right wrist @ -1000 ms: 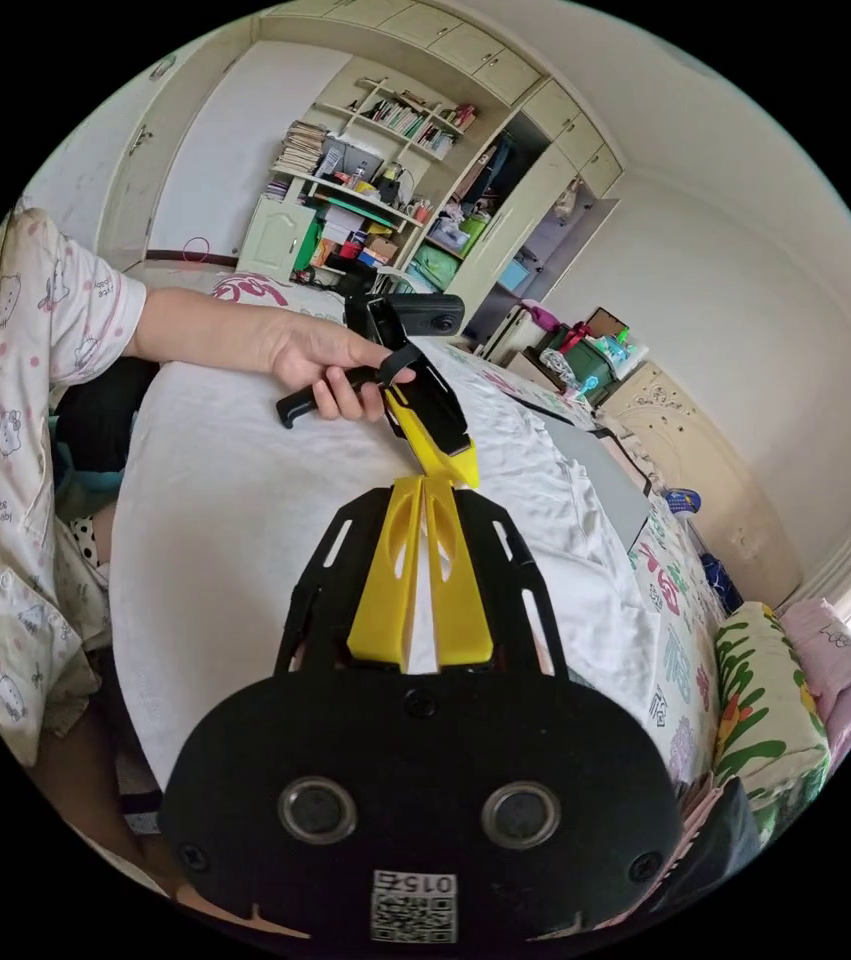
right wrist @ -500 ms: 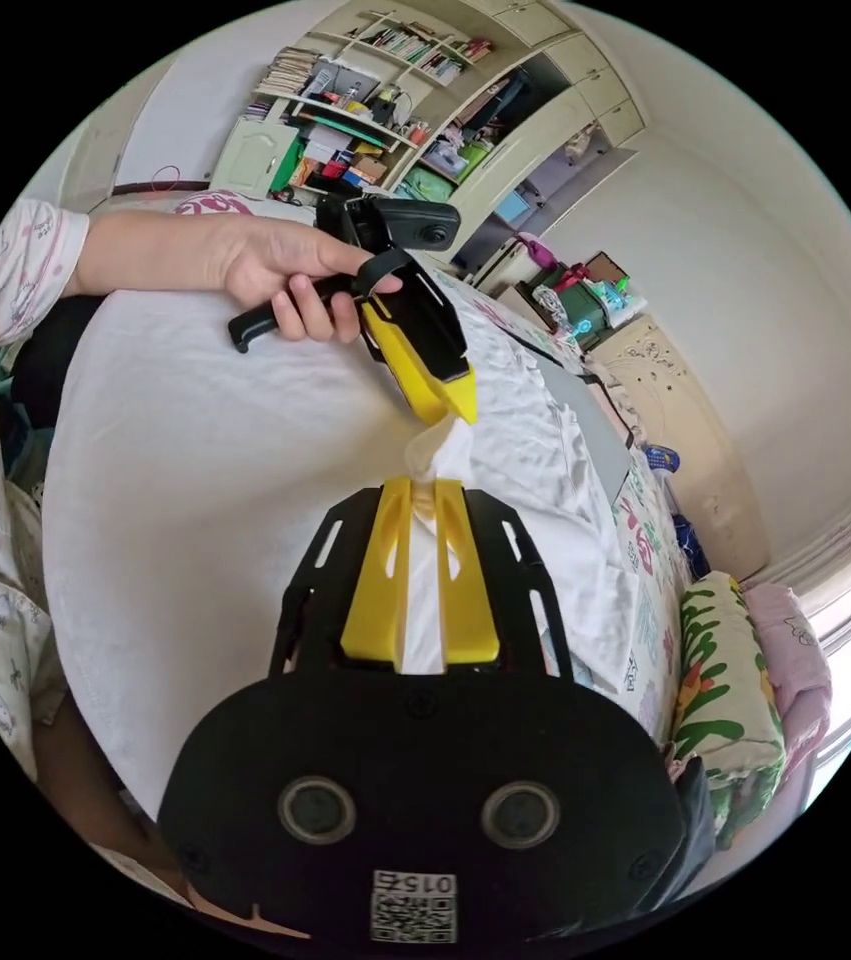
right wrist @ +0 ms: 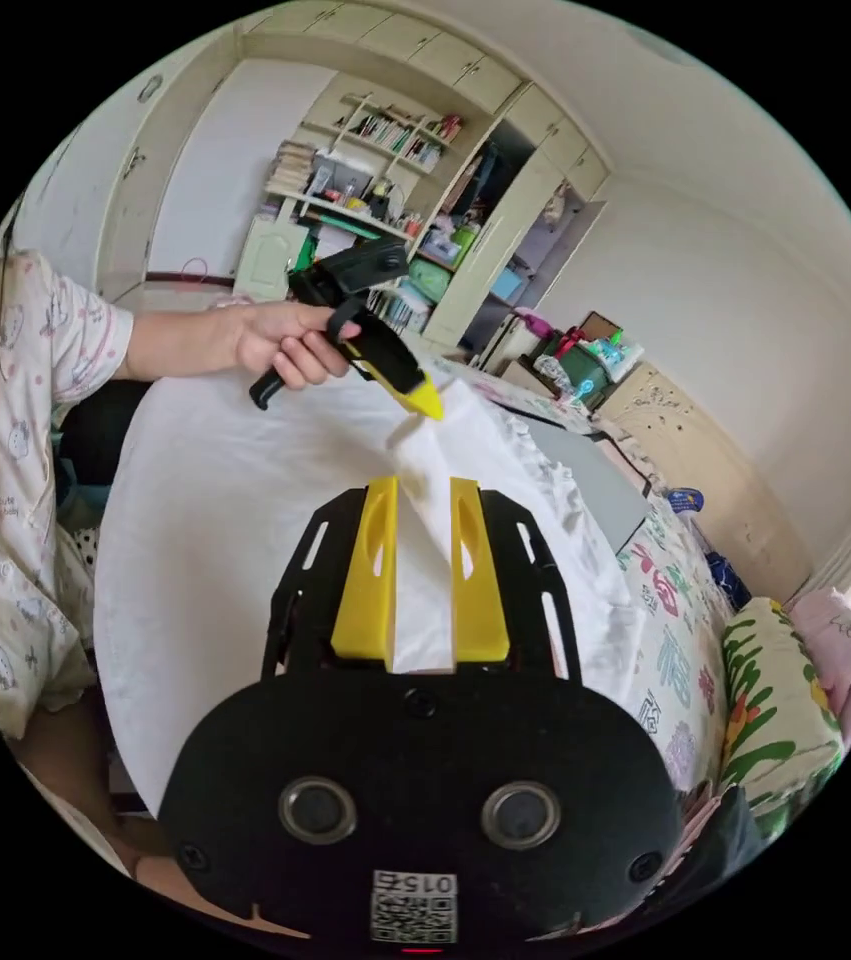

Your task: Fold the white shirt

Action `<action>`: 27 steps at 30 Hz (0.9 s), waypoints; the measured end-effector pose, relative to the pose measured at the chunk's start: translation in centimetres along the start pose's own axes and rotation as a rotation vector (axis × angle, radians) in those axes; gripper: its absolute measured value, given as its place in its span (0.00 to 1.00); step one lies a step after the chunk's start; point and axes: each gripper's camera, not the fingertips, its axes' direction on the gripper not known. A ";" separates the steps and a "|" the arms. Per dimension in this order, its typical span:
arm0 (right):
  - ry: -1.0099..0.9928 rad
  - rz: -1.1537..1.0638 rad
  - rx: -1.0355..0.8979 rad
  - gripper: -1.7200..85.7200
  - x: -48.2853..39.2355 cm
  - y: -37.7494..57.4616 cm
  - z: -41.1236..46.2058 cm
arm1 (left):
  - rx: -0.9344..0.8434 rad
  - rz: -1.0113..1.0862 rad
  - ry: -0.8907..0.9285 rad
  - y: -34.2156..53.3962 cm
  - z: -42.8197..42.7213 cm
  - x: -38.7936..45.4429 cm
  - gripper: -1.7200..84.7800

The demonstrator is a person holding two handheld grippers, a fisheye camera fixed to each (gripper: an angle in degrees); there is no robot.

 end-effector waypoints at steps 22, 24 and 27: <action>0.203 0.252 -0.323 0.15 22.8 6.3 11.9 | 0.215 -0.104 -0.338 27.8 -15.1 14.7 0.01; 0.245 0.234 -0.352 0.15 24.1 5.7 13.6 | 0.216 -0.088 -0.384 27.6 -15.0 15.9 0.01; 0.234 0.195 -0.395 0.11 25.8 5.2 15.8 | 0.217 -0.063 -0.438 27.4 -14.7 17.8 0.01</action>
